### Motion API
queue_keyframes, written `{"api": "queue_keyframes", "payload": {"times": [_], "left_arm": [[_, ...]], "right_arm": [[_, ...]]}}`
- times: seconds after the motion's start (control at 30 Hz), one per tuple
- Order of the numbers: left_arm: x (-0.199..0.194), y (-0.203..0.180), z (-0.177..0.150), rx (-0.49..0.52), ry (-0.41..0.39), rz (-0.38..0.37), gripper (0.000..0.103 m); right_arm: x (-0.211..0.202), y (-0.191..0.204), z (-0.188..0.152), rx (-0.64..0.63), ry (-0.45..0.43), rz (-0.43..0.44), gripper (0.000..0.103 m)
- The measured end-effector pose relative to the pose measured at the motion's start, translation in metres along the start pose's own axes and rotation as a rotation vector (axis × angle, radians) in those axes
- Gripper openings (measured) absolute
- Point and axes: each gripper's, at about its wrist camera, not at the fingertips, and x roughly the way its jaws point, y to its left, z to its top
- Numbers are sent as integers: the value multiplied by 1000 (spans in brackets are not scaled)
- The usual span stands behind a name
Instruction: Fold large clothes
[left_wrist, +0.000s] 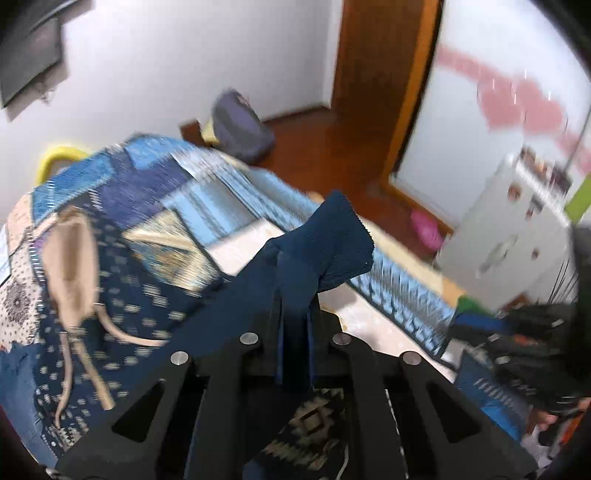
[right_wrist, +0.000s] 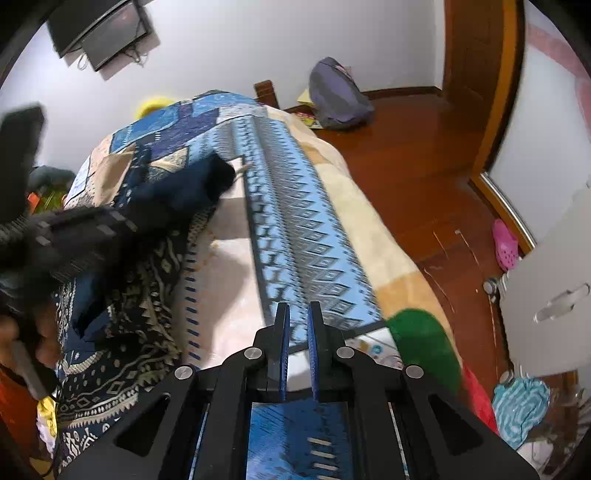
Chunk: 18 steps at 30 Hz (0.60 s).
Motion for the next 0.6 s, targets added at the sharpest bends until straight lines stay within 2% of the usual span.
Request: {"api": "queue_keyframes", "payload": {"times": [0.17,0.33,0.5,0.6], "left_arm": [[-69,50,-3,-78,-108,36,8],[-123,109,-28,-144,-164,135,8],[-149,164,-76,-233,-155,217,8],[-148,191,-109,-304,-126,231,8]], "right_arm": [[-4,31,8,-69,-26,17,6],[-5,73,18,-173,-58,35,6],[4,117,24,-298,-82,46,6],[18,141,27,-351,-60,81,6]]}}
